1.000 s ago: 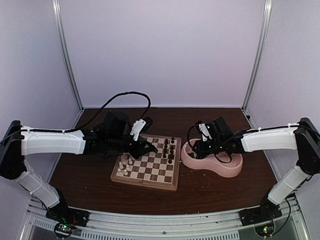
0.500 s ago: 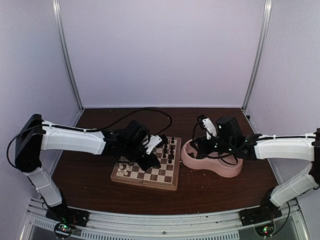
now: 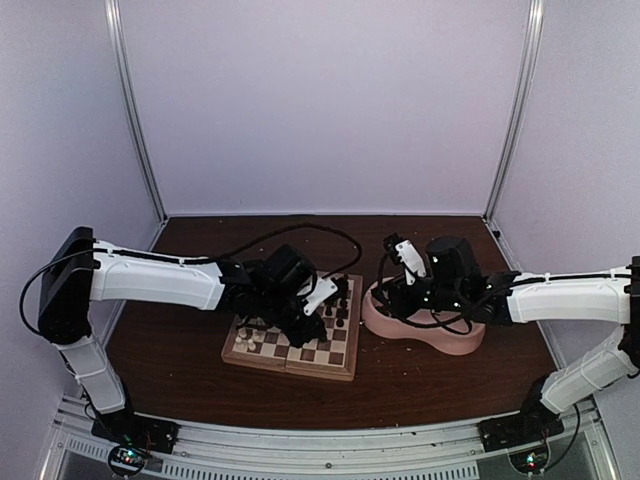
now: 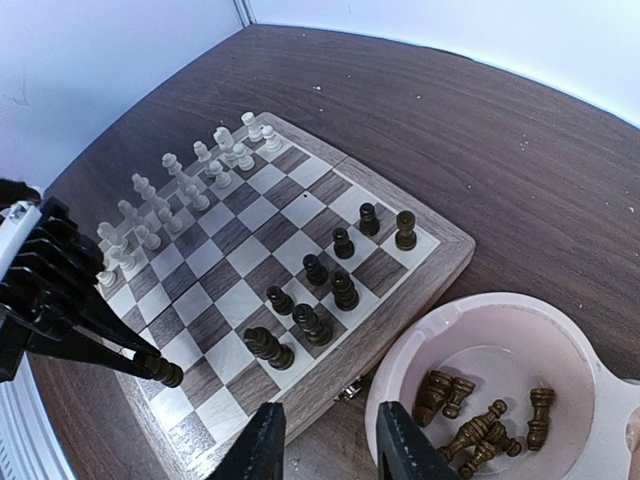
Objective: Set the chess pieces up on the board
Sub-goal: Place the knight on the chessboard.
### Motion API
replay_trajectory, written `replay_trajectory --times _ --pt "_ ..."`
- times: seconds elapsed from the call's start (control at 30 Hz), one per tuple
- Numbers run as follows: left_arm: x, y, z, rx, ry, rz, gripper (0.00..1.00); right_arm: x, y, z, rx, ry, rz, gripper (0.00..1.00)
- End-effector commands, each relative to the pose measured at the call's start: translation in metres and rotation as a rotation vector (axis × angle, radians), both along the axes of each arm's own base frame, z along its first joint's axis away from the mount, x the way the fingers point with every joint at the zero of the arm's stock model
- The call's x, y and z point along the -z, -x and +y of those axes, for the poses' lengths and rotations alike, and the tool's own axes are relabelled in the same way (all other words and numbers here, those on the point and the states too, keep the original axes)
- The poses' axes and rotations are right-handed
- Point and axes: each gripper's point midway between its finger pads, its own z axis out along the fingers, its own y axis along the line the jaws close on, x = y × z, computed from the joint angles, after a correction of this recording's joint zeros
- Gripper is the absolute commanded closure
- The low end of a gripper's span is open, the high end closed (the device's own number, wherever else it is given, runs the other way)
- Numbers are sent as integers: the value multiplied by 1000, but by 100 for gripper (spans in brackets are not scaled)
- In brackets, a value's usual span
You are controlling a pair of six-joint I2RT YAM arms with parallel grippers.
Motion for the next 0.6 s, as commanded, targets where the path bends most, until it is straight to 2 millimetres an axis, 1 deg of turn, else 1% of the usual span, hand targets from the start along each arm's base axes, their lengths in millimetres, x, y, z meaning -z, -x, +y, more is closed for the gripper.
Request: replay_trajectory --times 0.0,0.17,0.3,0.4,0.53,0.57 --pt "7 -7 -1 -14 -35 -23 98 -8 2 4 -11 -7 -36 66" --pt "13 -10 0 -27 -52 -35 97 -10 3 4 -9 -15 -48 66" --pt "14 -11 0 -28 -65 -40 82 -12 5 4 -12 -22 -54 66" --pt "12 -12 1 -29 -67 -41 75 -14 6 5 -19 -25 -59 66" --pt "1 -11 2 -37 -42 -50 59 -15 10 10 -43 -37 -63 66" --pt "-3 -14 5 -55 -42 -70 56 -16 12 12 -56 -40 -64 66"
